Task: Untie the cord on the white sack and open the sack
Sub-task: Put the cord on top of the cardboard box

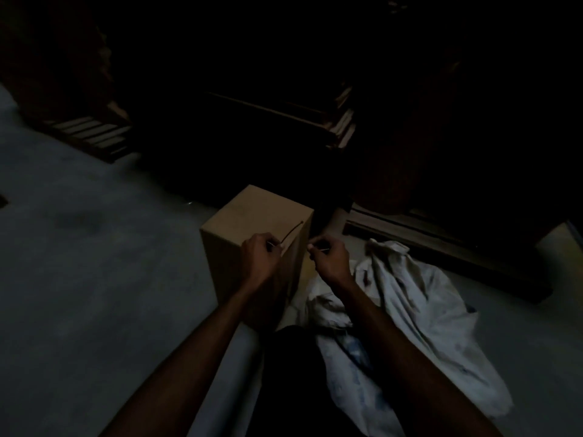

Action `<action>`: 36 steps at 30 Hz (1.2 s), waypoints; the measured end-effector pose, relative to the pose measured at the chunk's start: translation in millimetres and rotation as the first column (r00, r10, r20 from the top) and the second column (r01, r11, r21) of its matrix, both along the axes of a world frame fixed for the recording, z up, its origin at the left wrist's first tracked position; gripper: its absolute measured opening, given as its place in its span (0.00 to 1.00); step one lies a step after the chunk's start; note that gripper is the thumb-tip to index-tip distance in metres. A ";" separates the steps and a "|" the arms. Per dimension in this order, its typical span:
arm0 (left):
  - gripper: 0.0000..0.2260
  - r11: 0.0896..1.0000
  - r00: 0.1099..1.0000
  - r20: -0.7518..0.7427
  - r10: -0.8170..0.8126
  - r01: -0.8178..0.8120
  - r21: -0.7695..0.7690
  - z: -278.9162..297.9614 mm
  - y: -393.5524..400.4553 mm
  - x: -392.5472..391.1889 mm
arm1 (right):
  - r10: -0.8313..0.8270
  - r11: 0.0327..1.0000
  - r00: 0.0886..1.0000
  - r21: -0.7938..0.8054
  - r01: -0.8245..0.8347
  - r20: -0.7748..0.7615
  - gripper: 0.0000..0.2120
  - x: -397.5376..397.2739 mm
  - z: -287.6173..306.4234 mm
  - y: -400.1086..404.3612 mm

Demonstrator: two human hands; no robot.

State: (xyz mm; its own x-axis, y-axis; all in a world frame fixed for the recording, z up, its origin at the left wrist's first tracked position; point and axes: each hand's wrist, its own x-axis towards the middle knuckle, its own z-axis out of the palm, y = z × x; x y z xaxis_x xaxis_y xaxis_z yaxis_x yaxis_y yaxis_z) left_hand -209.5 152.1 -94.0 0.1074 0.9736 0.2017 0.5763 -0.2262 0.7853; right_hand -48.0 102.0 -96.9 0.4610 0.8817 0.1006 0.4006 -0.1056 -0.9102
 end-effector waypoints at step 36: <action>0.09 0.959 0.961 -0.028 -0.274 0.271 -0.081 -41.6 -64.2 90.7 | -0.021 1.000 0.941 -0.002 0.023 0.338 0.08 58.3 -67.8 -59.0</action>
State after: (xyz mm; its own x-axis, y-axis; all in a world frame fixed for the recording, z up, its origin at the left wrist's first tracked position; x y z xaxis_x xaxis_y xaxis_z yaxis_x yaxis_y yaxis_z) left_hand -118.8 87.9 -135.6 0.3773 0.9185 0.1187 0.5310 -0.3195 0.7848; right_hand 10.3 43.0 -164.8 0.4202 0.8725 0.2493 0.6823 -0.1226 -0.7207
